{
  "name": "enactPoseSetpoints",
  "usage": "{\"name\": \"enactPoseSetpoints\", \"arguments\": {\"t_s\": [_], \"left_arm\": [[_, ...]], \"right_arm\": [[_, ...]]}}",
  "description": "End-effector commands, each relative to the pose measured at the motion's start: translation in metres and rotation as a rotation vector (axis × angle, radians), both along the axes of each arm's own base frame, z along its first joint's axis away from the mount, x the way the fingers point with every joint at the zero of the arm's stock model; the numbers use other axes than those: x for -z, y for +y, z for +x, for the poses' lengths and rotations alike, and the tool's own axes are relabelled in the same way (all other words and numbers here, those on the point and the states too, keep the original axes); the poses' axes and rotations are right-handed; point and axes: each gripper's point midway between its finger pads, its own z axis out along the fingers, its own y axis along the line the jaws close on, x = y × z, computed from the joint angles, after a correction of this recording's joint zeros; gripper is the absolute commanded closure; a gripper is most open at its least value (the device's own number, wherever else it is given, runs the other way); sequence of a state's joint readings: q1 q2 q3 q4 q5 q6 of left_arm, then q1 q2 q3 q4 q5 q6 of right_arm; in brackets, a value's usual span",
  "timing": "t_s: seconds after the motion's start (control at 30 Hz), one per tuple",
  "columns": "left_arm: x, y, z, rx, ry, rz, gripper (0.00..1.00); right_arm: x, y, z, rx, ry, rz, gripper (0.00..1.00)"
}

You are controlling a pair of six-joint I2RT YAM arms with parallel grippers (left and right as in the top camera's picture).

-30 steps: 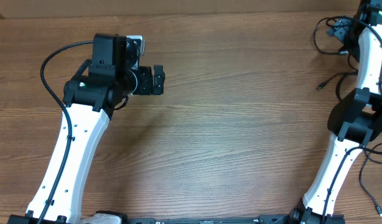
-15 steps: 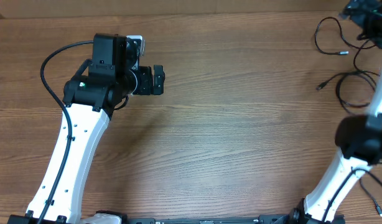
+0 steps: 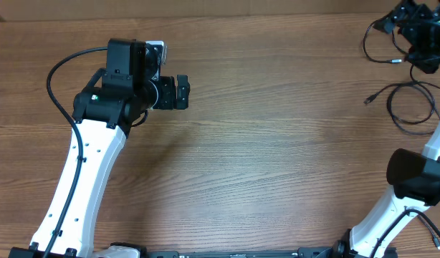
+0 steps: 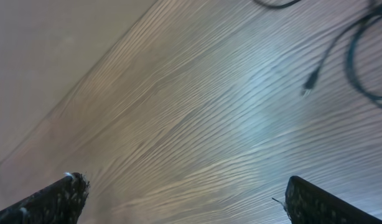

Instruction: Untangle cables

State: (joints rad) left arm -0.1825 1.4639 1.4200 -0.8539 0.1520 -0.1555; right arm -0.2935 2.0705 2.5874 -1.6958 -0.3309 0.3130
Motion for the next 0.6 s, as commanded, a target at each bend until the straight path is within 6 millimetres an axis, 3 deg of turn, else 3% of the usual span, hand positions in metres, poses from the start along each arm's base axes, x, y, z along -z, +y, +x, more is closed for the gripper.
{"name": "enactPoseSetpoints", "arguments": {"t_s": [0.0,0.17,0.27,0.57], "left_arm": [[-0.01,0.001,-0.001,-0.01,-0.025,-0.006,0.0],[-0.01,0.001,-0.001,-0.01,-0.025,-0.006,0.0],[-0.01,0.001,-0.001,-0.01,-0.025,-0.006,0.0],[-0.01,0.001,-0.001,-0.01,-0.025,-0.006,0.0]], "right_arm": [[0.004,0.029,0.003,-0.076,0.009,0.049,0.0],[0.021,0.072,0.001,-0.173,0.068,0.061,0.0],[0.031,0.1,-0.002,-0.316,0.08,0.023,0.0],[0.04,0.121,-0.006,-0.374,0.108,-0.03,0.0]]}}
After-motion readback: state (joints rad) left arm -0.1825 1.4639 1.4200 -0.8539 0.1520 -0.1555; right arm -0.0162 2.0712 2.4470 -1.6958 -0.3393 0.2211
